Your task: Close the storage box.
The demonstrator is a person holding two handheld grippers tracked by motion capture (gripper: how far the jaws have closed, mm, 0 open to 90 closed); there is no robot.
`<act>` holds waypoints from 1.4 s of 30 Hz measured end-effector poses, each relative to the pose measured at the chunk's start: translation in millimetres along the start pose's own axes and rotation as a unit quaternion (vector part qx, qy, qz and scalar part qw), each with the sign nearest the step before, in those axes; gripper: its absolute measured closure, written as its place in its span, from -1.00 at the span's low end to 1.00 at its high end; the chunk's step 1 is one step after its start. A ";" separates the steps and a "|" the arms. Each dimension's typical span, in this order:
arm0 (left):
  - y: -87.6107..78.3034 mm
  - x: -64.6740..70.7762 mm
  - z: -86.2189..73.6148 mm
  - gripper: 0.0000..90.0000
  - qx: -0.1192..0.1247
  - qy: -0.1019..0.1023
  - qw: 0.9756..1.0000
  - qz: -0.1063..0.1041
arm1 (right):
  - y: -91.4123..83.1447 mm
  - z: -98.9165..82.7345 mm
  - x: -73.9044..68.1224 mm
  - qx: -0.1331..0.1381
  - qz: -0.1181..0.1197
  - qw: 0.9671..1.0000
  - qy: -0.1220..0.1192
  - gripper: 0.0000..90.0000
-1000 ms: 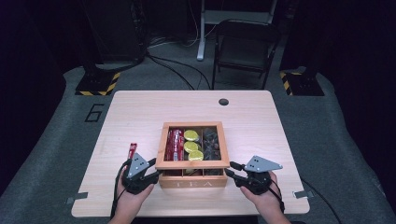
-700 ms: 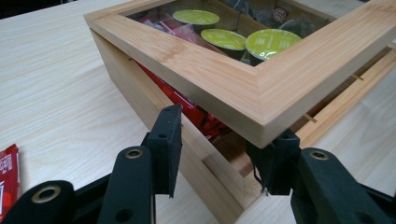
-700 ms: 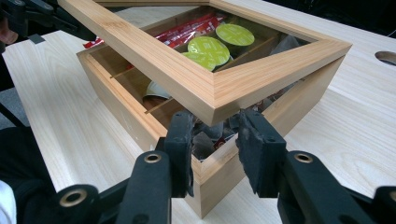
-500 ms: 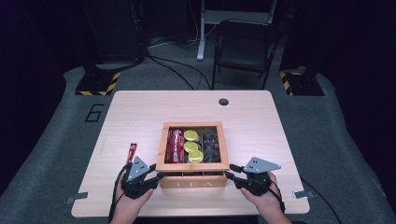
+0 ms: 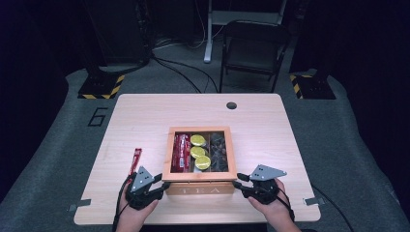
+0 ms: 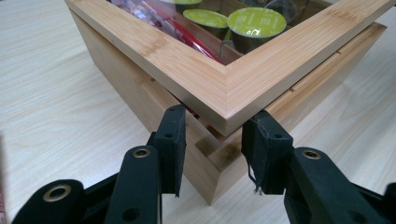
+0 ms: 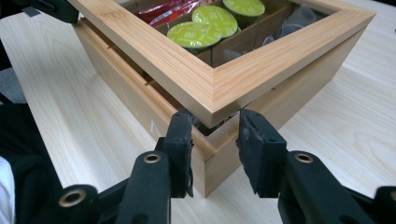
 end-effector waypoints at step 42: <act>-4.9 -20.3 3.2 -0.20 -0.003 -0.054 0.998 -0.019 | -1.4 0.8 10.8 0.021 0.009 0.999 0.027 0.06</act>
Point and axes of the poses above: each handheld gripper's, and its own axes: y roughly forward along the jaws, z roughly out of its top, x roughly to its right, the point moved 5 cm from there along y, roughly forward along the jaws, and after that the axes turned 11 degrees about z, right-handed, at the moved point
